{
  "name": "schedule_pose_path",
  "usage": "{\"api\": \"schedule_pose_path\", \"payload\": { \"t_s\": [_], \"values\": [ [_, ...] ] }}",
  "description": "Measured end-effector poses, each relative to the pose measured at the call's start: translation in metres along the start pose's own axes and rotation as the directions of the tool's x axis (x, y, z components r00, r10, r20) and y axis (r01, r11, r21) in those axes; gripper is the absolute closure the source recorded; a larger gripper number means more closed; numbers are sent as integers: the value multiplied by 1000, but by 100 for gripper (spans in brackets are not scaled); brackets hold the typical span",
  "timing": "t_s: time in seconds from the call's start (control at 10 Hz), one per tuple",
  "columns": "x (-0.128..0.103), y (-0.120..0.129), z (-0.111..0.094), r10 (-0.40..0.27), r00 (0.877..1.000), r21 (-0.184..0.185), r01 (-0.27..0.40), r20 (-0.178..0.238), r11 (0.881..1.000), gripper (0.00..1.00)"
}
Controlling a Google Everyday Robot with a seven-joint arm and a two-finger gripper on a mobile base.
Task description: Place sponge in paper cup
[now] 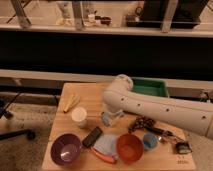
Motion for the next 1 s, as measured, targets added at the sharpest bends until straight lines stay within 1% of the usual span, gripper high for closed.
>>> {"api": "schedule_pose_path", "payload": {
  "t_s": [0.1,0.2,0.3,0.5,0.7,0.8,1.0],
  "values": [
    [-14,0,0,-24,1000,-3,24,2,1000,98],
    [-34,-2,0,-58,998,-3,58,7,998,98],
    [-46,-4,0,-82,997,-5,82,7,997,98],
    [-72,-8,3,-123,992,-13,124,23,992,98],
    [-79,-12,6,-125,991,-29,127,49,992,98],
    [-81,-15,9,-118,991,-40,121,68,992,98],
    [-83,-19,12,-107,990,-54,112,92,992,98]
  ]
}}
